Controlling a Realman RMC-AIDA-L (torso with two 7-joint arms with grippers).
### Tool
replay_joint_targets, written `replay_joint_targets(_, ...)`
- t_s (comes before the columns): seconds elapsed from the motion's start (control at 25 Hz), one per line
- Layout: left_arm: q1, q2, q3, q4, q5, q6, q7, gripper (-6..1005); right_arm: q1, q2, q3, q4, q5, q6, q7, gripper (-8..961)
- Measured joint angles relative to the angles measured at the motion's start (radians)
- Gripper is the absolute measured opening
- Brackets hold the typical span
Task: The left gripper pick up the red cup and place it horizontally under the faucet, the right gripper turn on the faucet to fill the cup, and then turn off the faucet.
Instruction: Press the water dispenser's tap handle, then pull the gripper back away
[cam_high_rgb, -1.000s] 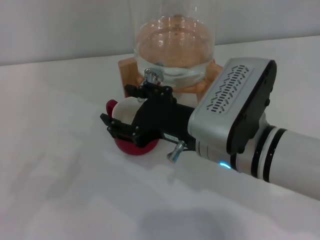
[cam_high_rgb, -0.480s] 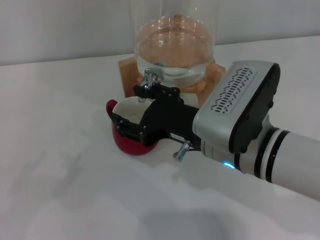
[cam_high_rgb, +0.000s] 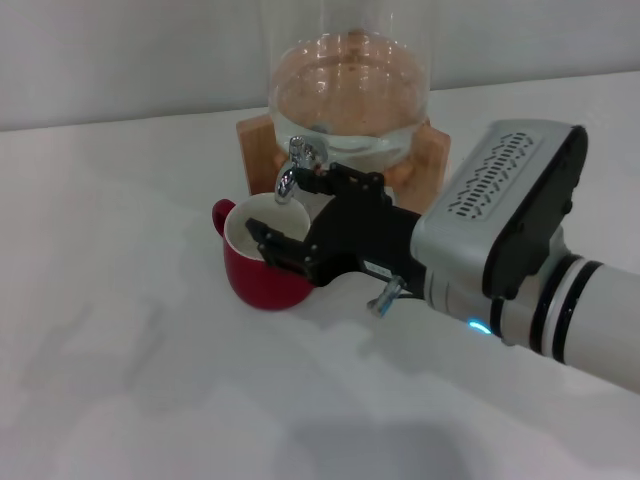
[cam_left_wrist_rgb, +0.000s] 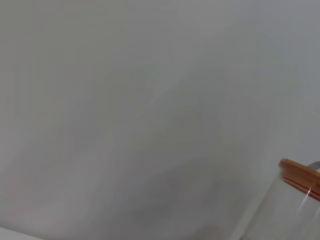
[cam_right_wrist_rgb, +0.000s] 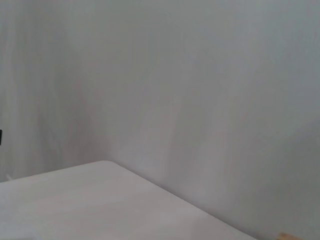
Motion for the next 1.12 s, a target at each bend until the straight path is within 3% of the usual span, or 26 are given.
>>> replay_joint_targets(1.12, 0.001, -0.001, 0.000, 0.000, -0.003, -0.014, -0.003, 740, -0.023, 0.000, 0.045, -0.014, -0.005, -0.005, -0.003, 720)
